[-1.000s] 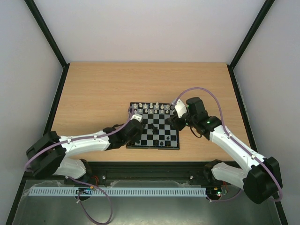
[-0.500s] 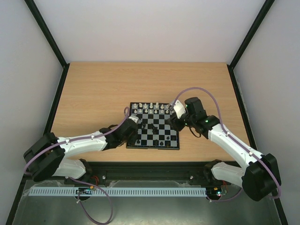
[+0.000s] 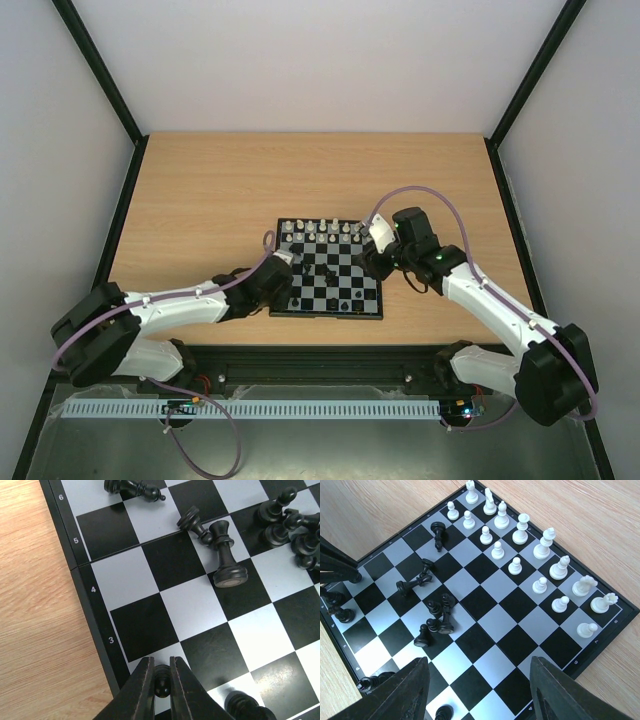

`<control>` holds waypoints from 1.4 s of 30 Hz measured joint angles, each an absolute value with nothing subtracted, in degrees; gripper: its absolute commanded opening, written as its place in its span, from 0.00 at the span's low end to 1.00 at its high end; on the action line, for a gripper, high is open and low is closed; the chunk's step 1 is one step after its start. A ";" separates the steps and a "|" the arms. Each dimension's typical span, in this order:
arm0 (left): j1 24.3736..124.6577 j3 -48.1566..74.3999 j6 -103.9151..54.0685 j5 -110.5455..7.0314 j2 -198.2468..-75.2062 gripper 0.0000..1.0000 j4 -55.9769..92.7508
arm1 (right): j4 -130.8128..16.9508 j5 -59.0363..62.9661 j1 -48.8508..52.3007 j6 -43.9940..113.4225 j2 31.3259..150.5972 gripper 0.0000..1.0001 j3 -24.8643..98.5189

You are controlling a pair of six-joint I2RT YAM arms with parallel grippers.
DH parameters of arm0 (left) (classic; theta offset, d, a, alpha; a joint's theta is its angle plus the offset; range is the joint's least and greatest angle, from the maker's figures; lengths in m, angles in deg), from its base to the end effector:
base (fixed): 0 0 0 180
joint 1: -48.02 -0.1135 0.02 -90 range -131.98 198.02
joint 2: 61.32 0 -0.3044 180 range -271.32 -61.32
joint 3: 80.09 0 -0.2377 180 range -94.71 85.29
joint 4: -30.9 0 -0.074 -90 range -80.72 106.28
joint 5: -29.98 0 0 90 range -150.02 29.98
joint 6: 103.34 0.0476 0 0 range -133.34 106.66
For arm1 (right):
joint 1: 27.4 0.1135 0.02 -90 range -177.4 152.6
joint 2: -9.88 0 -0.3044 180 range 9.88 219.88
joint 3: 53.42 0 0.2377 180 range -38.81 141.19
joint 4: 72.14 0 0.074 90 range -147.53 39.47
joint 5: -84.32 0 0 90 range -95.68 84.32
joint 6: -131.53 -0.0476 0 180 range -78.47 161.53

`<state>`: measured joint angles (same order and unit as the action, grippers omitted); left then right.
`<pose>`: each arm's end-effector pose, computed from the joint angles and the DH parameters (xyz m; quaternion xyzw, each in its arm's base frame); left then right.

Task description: Set up the chess pieces on the board

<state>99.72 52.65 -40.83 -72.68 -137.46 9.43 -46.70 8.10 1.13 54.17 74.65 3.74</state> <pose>0.1520 -0.1757 0.2015 0.1595 0.9220 -0.1349 0.3259 0.1937 0.1182 0.2918 -0.3604 0.7968 0.1699 0.4542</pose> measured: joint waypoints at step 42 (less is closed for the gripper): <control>99.72 38.07 -35.19 -69.30 -148.61 0.45 4.78 | -46.22 8.78 1.13 54.63 75.55 0.56 3.74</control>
